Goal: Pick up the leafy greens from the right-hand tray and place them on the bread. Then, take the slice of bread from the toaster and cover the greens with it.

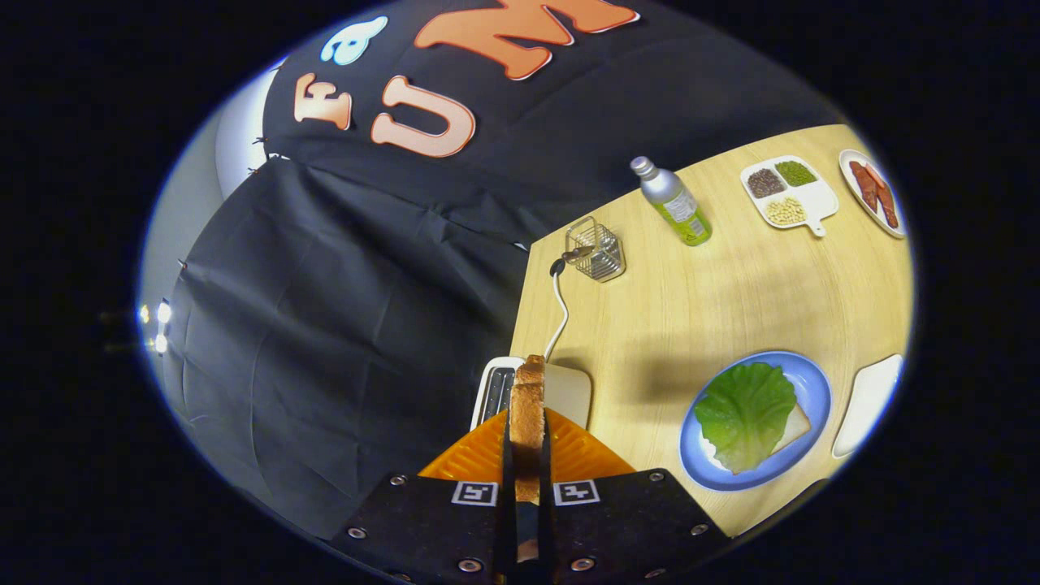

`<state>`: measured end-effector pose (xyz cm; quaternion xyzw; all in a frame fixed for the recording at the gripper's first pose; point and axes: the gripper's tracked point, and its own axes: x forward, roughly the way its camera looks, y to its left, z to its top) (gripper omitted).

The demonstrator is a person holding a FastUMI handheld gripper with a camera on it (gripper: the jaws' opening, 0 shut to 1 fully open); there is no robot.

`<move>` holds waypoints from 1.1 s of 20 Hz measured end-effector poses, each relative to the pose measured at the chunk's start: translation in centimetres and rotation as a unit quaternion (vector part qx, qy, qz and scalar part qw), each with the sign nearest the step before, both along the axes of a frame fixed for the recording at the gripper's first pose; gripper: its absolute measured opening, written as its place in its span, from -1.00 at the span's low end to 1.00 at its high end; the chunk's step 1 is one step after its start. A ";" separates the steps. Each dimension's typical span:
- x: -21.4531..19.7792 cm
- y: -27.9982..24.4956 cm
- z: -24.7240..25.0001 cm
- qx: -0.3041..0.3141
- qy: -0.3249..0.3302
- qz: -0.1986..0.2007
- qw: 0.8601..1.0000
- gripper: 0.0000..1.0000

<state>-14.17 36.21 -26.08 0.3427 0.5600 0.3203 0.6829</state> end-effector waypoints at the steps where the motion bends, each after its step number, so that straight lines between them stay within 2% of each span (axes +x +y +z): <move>1: -0.2 -0.7 -0.7 0.001 0.004 -0.003 1.000 -0.79; 10: -2.5 -5.6 -8.4 -0.016 0.041 -0.010 0.999 -0.79; 16: -3.7 -8.3 -13.9 -0.051 0.076 -0.012 0.996 -0.79; 22: -5.5 -11.2 -18.7 -0.139 0.083 0.010 0.987 -0.79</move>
